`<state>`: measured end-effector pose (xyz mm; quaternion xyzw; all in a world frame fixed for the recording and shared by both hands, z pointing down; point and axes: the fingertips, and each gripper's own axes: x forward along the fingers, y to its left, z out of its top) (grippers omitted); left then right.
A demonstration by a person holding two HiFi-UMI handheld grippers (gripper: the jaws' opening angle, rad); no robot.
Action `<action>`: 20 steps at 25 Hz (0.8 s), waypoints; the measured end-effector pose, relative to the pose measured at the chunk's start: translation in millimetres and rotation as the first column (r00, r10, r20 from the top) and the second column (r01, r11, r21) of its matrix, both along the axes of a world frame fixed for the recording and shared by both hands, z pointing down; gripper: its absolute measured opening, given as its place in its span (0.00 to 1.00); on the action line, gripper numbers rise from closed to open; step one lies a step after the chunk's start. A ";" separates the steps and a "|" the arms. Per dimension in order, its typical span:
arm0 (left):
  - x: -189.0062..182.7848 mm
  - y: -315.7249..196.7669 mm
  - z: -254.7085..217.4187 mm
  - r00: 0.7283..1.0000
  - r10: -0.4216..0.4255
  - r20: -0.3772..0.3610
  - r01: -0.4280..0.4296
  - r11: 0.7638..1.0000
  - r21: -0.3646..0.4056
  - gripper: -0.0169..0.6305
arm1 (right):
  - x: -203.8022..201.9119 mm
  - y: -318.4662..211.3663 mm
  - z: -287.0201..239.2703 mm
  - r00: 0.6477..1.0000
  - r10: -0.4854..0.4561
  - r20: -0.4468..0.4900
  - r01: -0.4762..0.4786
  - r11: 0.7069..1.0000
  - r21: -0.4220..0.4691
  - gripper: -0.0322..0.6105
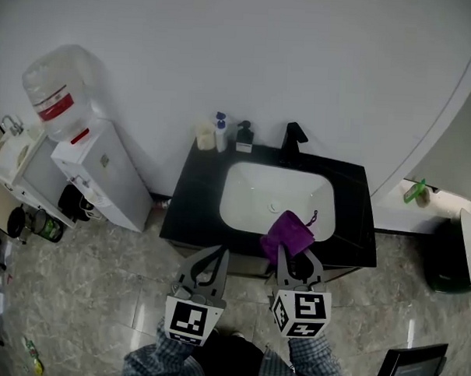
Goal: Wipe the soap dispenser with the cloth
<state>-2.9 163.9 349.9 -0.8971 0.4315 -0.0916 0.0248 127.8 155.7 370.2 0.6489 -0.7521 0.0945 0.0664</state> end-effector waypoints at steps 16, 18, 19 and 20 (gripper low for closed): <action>-38.1 7.5 -3.6 0.999 0.046 -0.007 -0.046 0.999 0.012 0.03 | -26.4 10.9 -8.3 0.999 0.046 -0.024 -0.046 0.999 0.011 0.17; -44.5 6.7 -1.3 0.999 0.042 -0.008 -0.042 0.999 0.010 0.03 | -31.6 9.3 -5.6 0.999 0.041 -0.026 -0.041 0.999 0.006 0.17; -47.3 6.1 -0.9 0.999 0.041 -0.012 -0.041 0.999 0.012 0.03 | -34.6 8.5 -4.4 0.999 0.038 -0.029 -0.038 0.999 0.004 0.17; -49.9 5.1 -1.5 0.999 0.040 -0.021 -0.040 0.999 0.018 0.03 | -37.9 7.7 -3.3 0.999 0.036 -0.032 -0.036 0.999 0.001 0.17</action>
